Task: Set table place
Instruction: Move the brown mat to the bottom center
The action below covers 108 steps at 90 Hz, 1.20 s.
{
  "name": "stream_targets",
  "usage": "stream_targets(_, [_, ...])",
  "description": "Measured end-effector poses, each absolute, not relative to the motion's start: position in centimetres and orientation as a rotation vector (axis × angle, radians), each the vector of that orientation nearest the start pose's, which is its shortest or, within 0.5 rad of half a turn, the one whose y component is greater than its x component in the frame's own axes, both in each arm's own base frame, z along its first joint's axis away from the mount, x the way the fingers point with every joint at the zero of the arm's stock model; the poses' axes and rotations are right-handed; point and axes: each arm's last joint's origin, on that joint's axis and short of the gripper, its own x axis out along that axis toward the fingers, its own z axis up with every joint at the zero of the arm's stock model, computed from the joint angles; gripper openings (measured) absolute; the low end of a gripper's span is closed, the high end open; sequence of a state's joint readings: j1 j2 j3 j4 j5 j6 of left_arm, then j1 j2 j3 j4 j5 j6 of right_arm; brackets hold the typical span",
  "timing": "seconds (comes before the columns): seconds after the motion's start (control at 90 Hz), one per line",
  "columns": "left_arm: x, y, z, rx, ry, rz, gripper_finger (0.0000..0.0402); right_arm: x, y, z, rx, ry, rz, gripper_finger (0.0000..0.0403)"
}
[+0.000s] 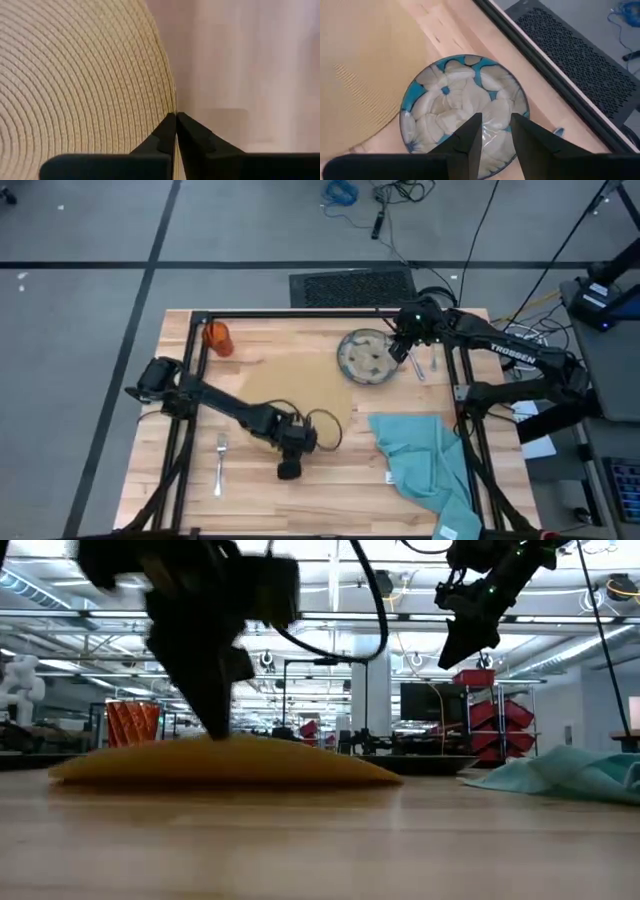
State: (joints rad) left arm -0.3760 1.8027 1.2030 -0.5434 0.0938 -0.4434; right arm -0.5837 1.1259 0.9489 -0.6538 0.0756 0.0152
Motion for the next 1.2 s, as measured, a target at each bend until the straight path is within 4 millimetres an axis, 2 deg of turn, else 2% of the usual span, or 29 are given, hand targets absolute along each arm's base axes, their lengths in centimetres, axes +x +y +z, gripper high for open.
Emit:
stream_targets(0.222, [34.1,-16.5,18.8,-0.349,1.017,-0.206,0.0,18.6,-12.4,28.7,0.284,0.791,-0.598,0.0093])
stream_targets(0.533, [36.2,-20.8,14.8,-0.481,0.895,-0.275,0.0,18.5,-11.4,28.5,0.414,0.803,-0.51,0.0093])
stream_targets(0.778, [39.2,-23.8,14.8,-0.436,0.856,-0.343,0.0,17.7,-10.5,28.8,0.443,0.835,-0.505,0.0093])
stream_targets(0.933, [40.0,-24.2,15.1,-0.395,0.839,-0.335,0.0,17.4,-10.0,29.1,0.456,0.827,-0.508,0.0093])
stream_targets(1.2, [40.6,-21.9,14.4,-0.351,0.892,-0.231,0.0,17.3,-9.5,29.4,0.447,0.812,-0.49,0.0093])
